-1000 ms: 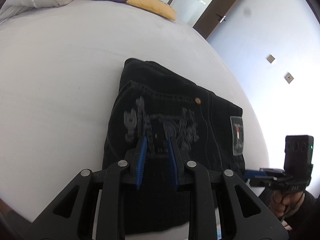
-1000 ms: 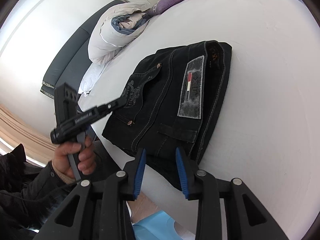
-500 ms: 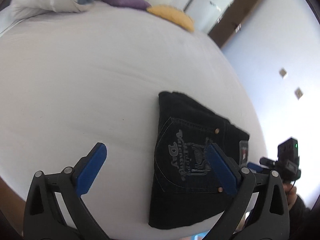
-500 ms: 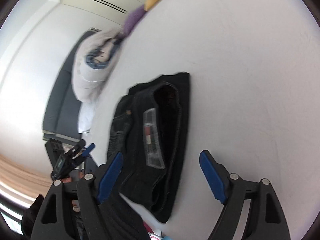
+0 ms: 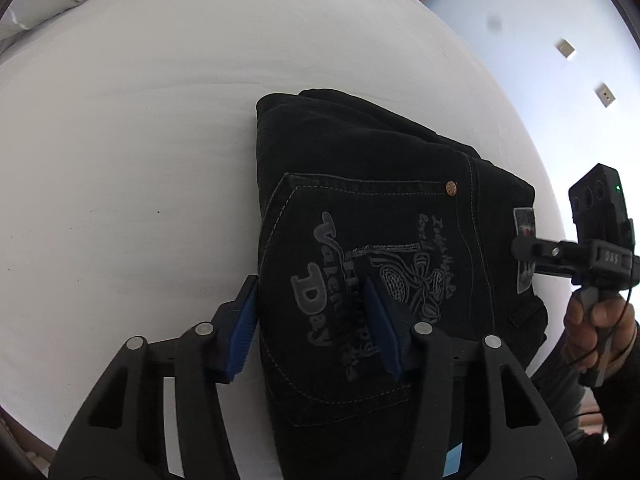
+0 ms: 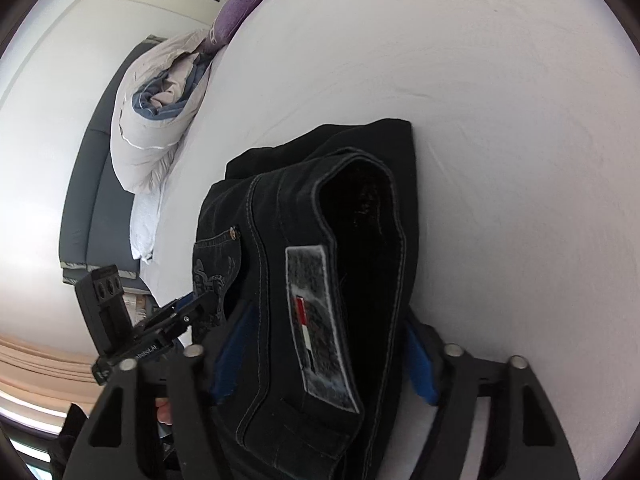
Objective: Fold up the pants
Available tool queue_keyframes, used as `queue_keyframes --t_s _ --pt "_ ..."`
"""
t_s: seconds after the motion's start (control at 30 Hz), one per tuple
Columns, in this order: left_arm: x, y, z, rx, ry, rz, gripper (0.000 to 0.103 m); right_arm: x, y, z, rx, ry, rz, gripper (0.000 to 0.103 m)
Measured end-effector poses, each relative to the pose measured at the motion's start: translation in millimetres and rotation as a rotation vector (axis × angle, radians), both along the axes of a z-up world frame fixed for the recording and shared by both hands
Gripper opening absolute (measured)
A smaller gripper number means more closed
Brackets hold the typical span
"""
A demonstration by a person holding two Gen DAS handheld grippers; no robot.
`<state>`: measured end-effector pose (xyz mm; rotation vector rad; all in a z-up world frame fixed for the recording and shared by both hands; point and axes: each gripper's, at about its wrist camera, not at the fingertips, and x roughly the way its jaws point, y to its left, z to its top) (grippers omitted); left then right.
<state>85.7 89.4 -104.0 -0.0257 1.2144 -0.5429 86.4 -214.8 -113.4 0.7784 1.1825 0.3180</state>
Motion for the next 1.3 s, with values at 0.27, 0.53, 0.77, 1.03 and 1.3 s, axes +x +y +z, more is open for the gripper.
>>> queue_keyframes --t_s 0.27,0.53,0.77,1.03,1.3 --pt "-9.3 -17.0 11.0 0.054 -0.022 0.001 0.025 -6.9 2.8 8.3 -0.067 -0.062 0.025 0.025" --pt "-7.0 -18.3 57.7 0.018 -0.079 0.044 0.019 -10.8 14.6 58.5 -0.142 -0.219 0.076 0.018" --pt "31.5 -40.9 117.0 -0.019 -0.198 0.022 0.019 25.3 -25.5 106.7 -0.143 -0.322 0.054 0.018" --pt "114.2 -119.2 91.0 -0.048 -0.171 0.010 0.019 109.3 -104.3 91.6 -0.138 -0.283 0.008 0.018" --pt "145.1 -167.2 28.5 0.024 -0.130 0.009 0.025 145.9 -152.6 20.3 -0.096 -0.156 -0.013 0.032"
